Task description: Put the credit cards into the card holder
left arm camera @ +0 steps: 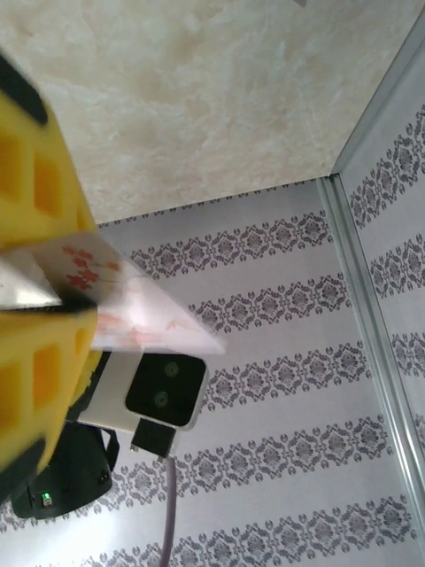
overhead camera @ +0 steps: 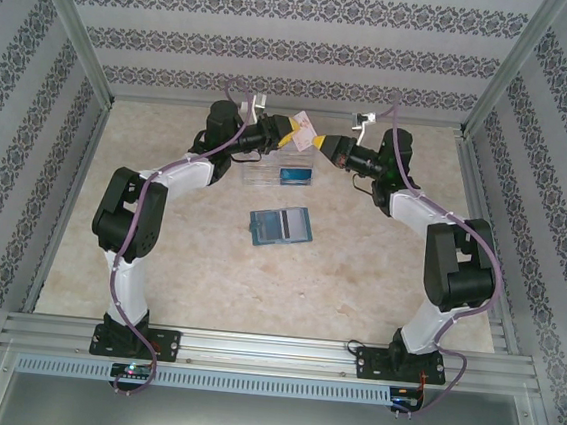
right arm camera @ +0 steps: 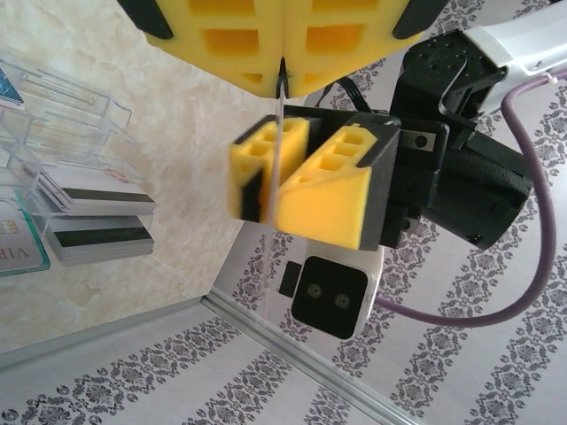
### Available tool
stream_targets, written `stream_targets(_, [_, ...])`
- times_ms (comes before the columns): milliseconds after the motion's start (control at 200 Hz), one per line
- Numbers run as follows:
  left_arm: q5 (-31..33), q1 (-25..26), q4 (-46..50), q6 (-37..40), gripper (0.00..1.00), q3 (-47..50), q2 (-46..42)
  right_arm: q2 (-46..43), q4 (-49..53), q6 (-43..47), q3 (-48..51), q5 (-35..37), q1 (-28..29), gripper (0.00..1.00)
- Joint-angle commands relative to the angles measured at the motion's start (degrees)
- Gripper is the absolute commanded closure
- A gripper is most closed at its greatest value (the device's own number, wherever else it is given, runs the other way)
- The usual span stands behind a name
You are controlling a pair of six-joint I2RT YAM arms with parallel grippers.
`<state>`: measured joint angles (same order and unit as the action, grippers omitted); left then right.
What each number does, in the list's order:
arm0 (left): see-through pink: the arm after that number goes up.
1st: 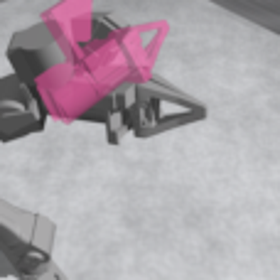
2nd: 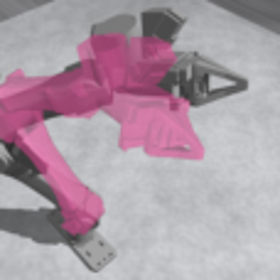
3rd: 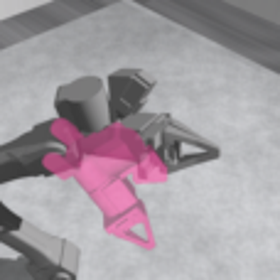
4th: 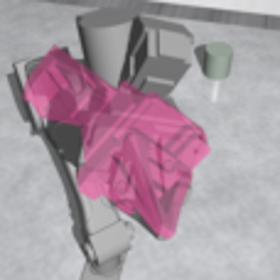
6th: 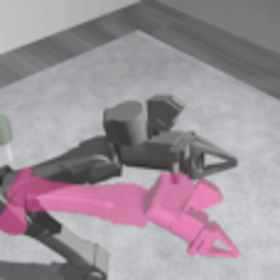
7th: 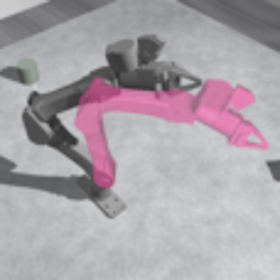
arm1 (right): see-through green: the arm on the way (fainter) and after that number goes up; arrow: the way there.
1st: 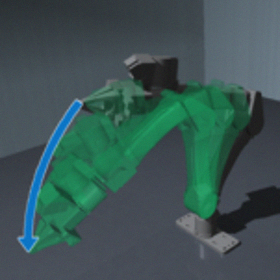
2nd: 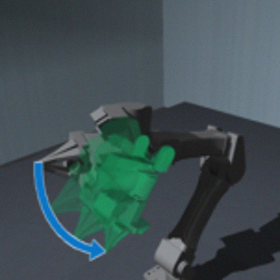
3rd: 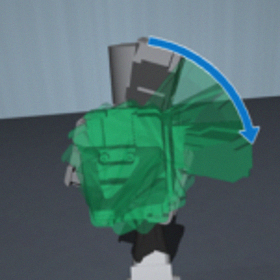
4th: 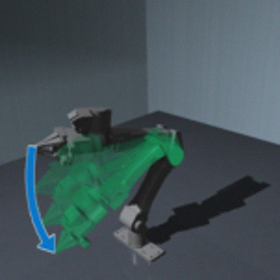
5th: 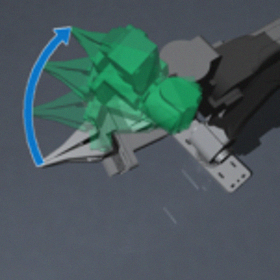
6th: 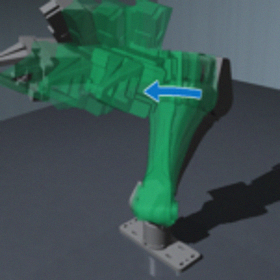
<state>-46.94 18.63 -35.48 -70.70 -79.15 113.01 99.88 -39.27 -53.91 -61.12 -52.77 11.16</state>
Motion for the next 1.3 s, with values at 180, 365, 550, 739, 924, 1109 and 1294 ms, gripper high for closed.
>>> stream_targets(180, [-2.43,-1.31,1.47,4.23,0.97,-1.83,-0.66,-1.70,2.64,4.09,1.37,0.10,-0.42,0.59])
stream_targets(365, [-9.04,-2.24,8.72,10.20,1.00,-3.73,-0.85,-0.29,10.84,4.82,-3.48,-7.06,-4.76,0.52])
stream_targets(550, [-14.97,-2.21,13.82,14.12,1.00,-6.22,-0.91,5.10,13.21,2.33,-8.95,-15.61,-4.75,0.55])
stream_targets(739, [-16.14,-2.07,17.47,16.81,1.00,-6.97,-1.30,6.64,13.51,1.81,-11.16,-17.18,-2.81,0.56])
stream_targets(924, [-16.34,-1.99,17.98,17.03,1.00,-7.64,-0.89,7.66,13.51,1.59,-12.87,-17.80,-0.80,0.62])
stream_targets(1109, [-16.57,-1.95,18.12,16.99,1.00,-7.52,-0.84,8.19,13.64,1.39,-13.54,-18.32,-0.18,0.75])
stream_targets(1294, [-15.67,-2.11,21.84,19.48,0.94,-7.35,-1.38,7.34,16.35,3.70,-12.51,-17.76,-0.73,1.00])
